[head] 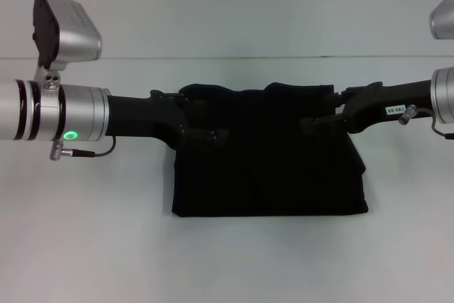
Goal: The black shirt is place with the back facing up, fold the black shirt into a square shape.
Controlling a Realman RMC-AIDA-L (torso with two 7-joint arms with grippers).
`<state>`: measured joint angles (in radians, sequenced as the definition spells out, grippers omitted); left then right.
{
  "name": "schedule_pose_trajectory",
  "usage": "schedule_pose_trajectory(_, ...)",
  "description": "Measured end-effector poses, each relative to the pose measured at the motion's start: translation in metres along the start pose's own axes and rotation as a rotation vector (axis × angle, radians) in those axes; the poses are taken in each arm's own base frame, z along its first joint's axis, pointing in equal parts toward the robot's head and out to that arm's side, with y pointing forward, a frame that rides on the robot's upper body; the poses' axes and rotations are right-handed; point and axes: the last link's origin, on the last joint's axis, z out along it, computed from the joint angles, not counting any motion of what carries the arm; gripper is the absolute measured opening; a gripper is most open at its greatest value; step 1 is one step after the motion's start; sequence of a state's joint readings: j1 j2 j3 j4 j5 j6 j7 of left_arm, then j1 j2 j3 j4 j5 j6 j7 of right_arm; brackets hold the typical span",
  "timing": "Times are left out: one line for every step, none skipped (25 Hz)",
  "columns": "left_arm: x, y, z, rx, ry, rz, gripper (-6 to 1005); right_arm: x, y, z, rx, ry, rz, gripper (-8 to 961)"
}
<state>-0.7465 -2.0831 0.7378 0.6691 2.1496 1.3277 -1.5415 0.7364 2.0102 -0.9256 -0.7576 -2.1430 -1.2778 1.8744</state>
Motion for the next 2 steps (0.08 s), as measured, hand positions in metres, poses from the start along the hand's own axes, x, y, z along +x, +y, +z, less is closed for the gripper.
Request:
schedule_pose_trajectory(-0.0001,0.0000,-0.0001,0.000,0.000,0.000,813,0.0000,0.0001,0.0001,0.000,0.000,0.000,916)
schedule_pose_trajectory(-0.0001,-0.0001,-0.0001,0.001,0.000,0.000,813,0.0001,0.0002,0.0002,-0.001,0.000,0.000,916)
